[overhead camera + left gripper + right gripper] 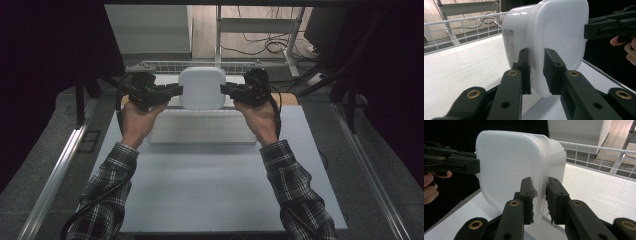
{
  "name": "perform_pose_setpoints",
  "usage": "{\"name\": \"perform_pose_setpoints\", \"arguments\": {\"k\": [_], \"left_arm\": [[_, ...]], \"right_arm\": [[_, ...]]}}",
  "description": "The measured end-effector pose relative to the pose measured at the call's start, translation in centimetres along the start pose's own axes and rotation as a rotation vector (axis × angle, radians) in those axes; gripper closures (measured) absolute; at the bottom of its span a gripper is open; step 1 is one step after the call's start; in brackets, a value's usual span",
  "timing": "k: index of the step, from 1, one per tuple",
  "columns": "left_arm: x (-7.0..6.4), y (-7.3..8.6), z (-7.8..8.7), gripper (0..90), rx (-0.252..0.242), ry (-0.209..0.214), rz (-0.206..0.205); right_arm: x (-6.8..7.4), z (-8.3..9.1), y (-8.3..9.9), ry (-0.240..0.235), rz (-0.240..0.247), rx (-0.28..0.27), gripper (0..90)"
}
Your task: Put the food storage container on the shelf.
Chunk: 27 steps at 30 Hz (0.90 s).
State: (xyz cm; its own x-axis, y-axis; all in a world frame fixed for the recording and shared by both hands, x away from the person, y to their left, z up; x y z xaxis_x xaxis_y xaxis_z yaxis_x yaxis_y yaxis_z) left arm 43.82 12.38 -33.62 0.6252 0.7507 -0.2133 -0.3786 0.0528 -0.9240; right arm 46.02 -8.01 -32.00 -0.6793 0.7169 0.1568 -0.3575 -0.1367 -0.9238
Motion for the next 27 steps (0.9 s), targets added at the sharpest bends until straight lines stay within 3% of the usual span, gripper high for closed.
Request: {"name": "perform_pose_setpoints", "arguments": {"k": [10,21,23,24,27], "left_arm": [[0.7,-0.2,-1.2,64.4,-0.005,-0.008,0.029],[1.1,-0.2,-2.0,57.2,0.018,-0.026,0.034],[1.1,-0.3,-2.2,55.3,0.019,-0.038,0.027],[1.3,-0.2,-2.6,50.2,0.025,-0.047,0.036],[1.6,-0.2,-2.8,47.8,0.021,-0.037,0.056]], "right_arm": [[-0.6,-1.2,-0.6,0.004,-0.013,0.005,66.6],[-0.9,-2.5,-0.8,0.049,0.018,0.012,56.4],[-1.1,-2.8,-0.8,0.083,0.040,0.021,53.5],[-1.3,-3.1,-0.6,0.105,0.059,0.028,52.1],[-1.3,-3.4,-0.5,0.101,0.043,0.019,51.9]]}}
Point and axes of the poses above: each handheld gripper's, and its own axes: z roughly backward along the jaws, y roughly out of its underside, x roughly to its left, the point moved 7 cm from there along -z, roughly forward along the jaws, and after that the axes turned 5 degrees about -x, right-handed, at the moved point
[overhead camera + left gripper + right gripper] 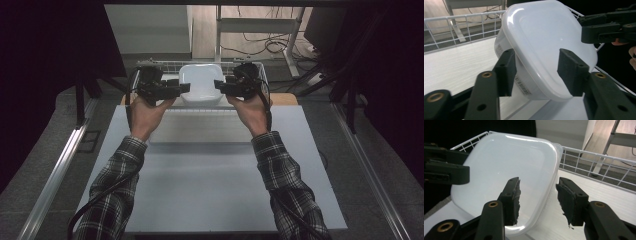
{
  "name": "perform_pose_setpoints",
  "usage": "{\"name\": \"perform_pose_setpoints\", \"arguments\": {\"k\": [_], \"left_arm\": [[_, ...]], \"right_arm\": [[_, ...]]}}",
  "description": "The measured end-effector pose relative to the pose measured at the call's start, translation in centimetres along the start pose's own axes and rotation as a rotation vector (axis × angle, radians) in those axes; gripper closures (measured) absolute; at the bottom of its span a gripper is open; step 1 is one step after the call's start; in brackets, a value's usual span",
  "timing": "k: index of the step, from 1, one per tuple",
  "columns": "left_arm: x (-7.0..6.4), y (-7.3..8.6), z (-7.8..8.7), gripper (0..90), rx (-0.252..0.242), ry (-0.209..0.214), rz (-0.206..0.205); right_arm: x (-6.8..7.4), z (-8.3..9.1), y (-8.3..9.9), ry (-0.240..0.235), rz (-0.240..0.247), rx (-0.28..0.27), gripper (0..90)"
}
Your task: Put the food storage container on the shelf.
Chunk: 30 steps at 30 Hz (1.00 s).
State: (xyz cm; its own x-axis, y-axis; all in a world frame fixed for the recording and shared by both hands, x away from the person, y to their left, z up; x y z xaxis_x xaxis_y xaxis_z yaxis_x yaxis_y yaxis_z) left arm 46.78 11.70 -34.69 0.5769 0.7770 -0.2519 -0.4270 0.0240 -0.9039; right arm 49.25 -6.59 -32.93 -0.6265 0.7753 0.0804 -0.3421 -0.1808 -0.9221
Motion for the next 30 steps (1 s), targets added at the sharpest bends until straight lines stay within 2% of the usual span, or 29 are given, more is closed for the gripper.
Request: {"name": "perform_pose_setpoints", "arguments": {"k": [2,4,5,10,13,18,21,23,25,27,28,29,30], "left_arm": [[0.4,-0.1,-0.2,44.6,-0.001,-0.010,0.012],[0.8,-0.4,-0.4,44.7,0.001,-0.061,-0.020],[1.1,-0.7,-0.7,44.8,0.009,-0.087,-0.034],[1.1,-0.8,-1.0,44.0,0.013,-0.096,-0.049],[1.0,-0.7,-1.0,44.6,0.005,-0.092,-0.039],[0.8,-0.6,-1.0,44.7,0.002,-0.085,-0.041],[0.7,-0.6,-0.9,44.8,0.002,-0.077,-0.039],[0.5,-0.6,-0.8,45.4,0.003,-0.080,-0.050],[0.0,-0.8,-0.3,48.3,-0.018,-0.076,-0.075],[-0.7,-0.9,0.6,56.7,-0.042,-0.044,-0.084],[-1.2,-0.8,1.1,62.1,-0.046,-0.032,-0.102],[-2.1,-0.2,2.0,74.7,-0.049,-0.005,-0.135],[-2.1,-0.2,2.0,81.1,-0.049,-0.005,-0.135]], "right_arm": [[0.0,-0.2,0.0,-0.005,-0.004,-0.002,52.5],[0.1,-0.3,0.1,-0.002,0.003,-0.001,52.7],[0.1,-0.4,0.1,0.024,0.019,0.003,52.3],[-0.1,-0.5,0.1,0.027,0.019,0.000,51.8],[-0.4,-0.6,0.1,0.026,0.010,-0.007,51.5],[-0.6,-0.6,-0.1,0.065,0.022,-0.016,54.9],[-0.1,0.1,-0.4,0.022,0.007,-0.031,58.6],[0.2,0.6,-0.3,0.001,0.018,-0.017,61.3],[0.5,0.9,-0.2,-0.009,0.033,-0.006,66.2],[0.8,1.4,0.0,-0.028,0.033,-0.005,72.6],[0.9,1.7,0.0,-0.042,0.033,-0.006,76.5],[1.3,2.5,0.3,-0.068,0.039,-0.009,84.0],[1.3,2.5,0.3,-0.068,0.039,-0.009,84.0]]}}
Point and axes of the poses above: each handheld gripper's, and its own axes: z roughly backward along the jaws, y roughly out of its underside, x roughly to its left, the point moved 7 cm from there along -z, roughly forward along the jaws, and after that the axes turned 5 degrees about -x, right-handed, at the moved point
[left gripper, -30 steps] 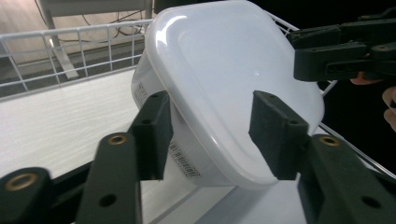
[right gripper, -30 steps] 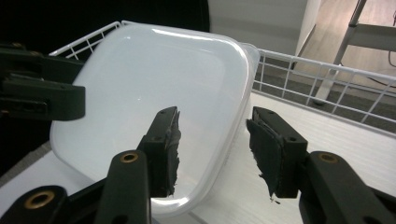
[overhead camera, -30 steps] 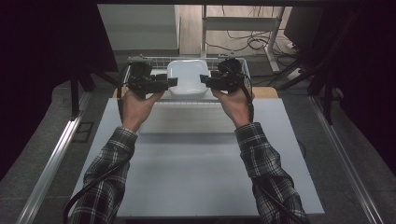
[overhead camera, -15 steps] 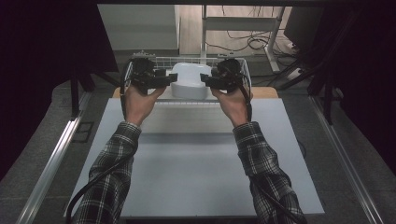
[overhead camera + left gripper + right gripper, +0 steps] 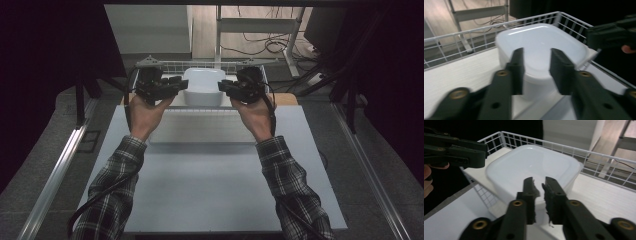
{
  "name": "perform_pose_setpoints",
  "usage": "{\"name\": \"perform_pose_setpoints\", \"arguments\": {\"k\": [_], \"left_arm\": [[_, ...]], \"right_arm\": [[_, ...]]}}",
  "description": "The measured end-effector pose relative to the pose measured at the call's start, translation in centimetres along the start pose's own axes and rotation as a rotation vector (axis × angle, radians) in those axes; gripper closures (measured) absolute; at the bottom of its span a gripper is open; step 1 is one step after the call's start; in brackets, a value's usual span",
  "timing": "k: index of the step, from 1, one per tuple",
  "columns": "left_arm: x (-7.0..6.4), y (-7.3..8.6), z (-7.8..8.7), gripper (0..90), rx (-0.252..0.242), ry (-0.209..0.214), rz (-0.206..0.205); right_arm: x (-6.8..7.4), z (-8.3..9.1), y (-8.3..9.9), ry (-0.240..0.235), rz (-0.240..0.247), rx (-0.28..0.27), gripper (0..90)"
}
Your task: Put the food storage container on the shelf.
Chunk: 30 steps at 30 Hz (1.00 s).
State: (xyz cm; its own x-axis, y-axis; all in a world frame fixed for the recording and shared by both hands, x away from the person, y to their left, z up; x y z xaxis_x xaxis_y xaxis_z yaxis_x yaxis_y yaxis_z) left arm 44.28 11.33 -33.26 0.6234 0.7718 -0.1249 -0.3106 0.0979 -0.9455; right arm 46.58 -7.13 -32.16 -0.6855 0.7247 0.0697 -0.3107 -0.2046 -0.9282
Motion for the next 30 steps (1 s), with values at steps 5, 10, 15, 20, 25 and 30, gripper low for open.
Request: {"name": "perform_pose_setpoints", "arguments": {"k": [5,10,15,20,25,30], "left_arm": [[-1.5,2.6,0.3,90.0,0.044,0.088,-0.020],[-1.0,4.0,-1.2,90.0,0.078,0.079,-0.001],[-0.2,4.0,-2.0,90.0,0.096,0.049,0.010],[0.4,4.0,-2.4,90.0,0.099,0.034,0.020],[-0.7,4.1,-2.0,88.6,0.094,0.066,0.006],[-2.0,4.9,-1.4,66.3,0.092,0.082,-0.019]], "right_arm": [[1.6,0.9,2.1,-0.061,0.043,0.030,89.1],[1.3,-0.5,3.7,-0.048,0.050,0.080,89.1],[0.6,-1.8,4.4,-0.038,0.036,0.091,89.1],[-0.1,-2.1,4.4,-0.030,0.005,0.083,89.1],[0.3,-1.7,4.5,-0.043,0.010,0.074,87.5],[1.3,-1.0,5.1,-0.070,0.039,0.065,71.9]]}}
Point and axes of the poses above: each handheld gripper's, and its own axes: z roughly backward along the jaws, y roughly out of its underside, x roughly to its left, the point moved 7 cm from there along -z, roughly forward along the jaws, and after that the axes turned 5 degrees about -x, right-handed, at the moved point
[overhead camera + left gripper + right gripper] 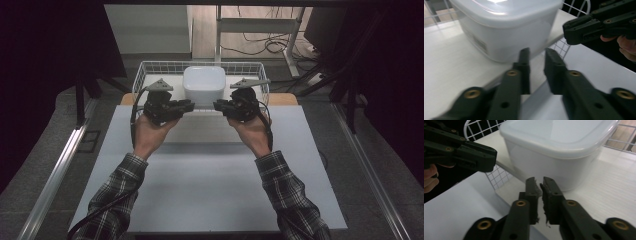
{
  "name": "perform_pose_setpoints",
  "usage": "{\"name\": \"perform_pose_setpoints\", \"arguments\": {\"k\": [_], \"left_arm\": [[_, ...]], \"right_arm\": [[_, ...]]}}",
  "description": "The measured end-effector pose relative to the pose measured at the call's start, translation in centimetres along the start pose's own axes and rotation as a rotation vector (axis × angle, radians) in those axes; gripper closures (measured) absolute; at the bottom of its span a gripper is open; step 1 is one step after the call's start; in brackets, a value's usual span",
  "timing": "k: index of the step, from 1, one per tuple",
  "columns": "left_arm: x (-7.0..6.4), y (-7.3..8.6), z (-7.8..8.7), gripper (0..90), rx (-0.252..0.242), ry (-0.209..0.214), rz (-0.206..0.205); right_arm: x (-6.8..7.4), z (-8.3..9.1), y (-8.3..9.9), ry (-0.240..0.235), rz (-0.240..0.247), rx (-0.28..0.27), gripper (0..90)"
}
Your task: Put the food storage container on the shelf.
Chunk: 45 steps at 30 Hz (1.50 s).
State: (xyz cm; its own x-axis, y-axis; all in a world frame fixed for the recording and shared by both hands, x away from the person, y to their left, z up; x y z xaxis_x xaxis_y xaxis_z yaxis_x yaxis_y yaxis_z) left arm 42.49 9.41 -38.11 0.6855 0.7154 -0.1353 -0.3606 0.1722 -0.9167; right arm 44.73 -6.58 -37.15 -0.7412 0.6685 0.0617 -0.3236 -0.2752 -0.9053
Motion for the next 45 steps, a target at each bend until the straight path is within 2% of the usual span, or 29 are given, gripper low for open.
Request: {"name": "perform_pose_setpoints", "arguments": {"k": [1,2,3,4,6,7,8,9,11,13,17,21,24,28,35,40,45], "left_arm": [[-0.3,0.2,0.1,66.3,-0.002,-0.002,-0.005],[-0.9,0.7,0.2,55.3,-0.003,0.010,-0.010],[-0.9,0.7,0.2,50.0,-0.003,0.010,-0.010],[-1.2,1.0,0.2,50.0,-0.001,0.017,-0.006],[-1.6,1.6,0.3,39.8,0.005,0.022,-0.011],[-1.9,2.2,0.4,34.0,0.006,0.029,-0.013],[-1.9,2.2,0.4,31.0,0.006,0.029,-0.013],[-2.0,2.5,0.4,31.0,0.006,0.031,-0.016],[-2.2,3.2,0.6,23.8,0.007,0.043,-0.016],[-2.4,3.7,0.7,21.2,0.007,0.047,-0.007],[-2.7,4.8,1.3,14.1,0.020,0.050,-0.015],[-3.1,5.8,1.9,12.0,0.029,0.059,-0.019],[-3.3,6.7,2.2,8.9,0.042,0.040,-0.038],[-3.6,8.0,2.4,7.6,0.053,0.046,-0.043],[-3.6,9.8,2.7,5.3,0.033,0.042,-0.022],[-4.1,11.1,2.8,4.2,0.034,0.024,-0.048],[-4.3,12.4,3.2,4.3,0.029,0.029,-0.051]], "right_arm": [[0.0,0.0,0.0,0.000,0.000,0.000,71.9],[0.5,0.2,0.4,-0.009,0.013,0.001,63.8],[0.5,0.2,0.4,-0.009,0.013,0.001,63.8],[0.7,0.4,0.7,-0.013,0.014,-0.002,59.5],[1.0,0.6,1.1,-0.023,0.021,-0.001,49.9],[1.3,0.8,1.6,-0.033,0.023,0.000,41.9],[1.3,0.8,1.6,-0.033,0.023,0.000,41.9],[1.5,0.9,1.8,-0.040,0.026,-0.003,38.4],[1.8,1.1,2.6,-0.049,0.028,-0.008,28.9],[1.9,1.2,2.8,-0.050,0.030,-0.012,26.1],[2.4,1.5,4.1,-0.051,0.055,-0.009,17.9],[2.6,1.6,4.8,-0.047,0.072,0.001,14.7],[2.9,1.7,5.9,-0.058,0.071,0.010,10.2],[3.1,1.7,6.7,-0.064,0.077,0.016,7.9],[3.2,1.9,8.4,-0.061,0.072,0.015,5.2],[3.5,2.4,9.2,-0.060,0.092,0.007,4.1],[3.9,2.7,9.9,-0.066,0.103,0.007,3.3]]}}
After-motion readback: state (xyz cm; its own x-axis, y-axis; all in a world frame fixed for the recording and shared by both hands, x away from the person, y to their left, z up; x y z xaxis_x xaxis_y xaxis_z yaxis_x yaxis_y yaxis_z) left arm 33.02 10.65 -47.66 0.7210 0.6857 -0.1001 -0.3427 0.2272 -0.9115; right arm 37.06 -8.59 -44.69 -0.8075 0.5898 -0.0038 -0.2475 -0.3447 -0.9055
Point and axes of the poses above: each handheld gripper's, and its own axes: z roughly backward along the jaws, y roughly out of its underside, x roughly to its left, the point moved 7 cm from there along -z, roughly forward along the jaws, and after that the axes turned 5 degrees about -x, right-handed, at the moved point
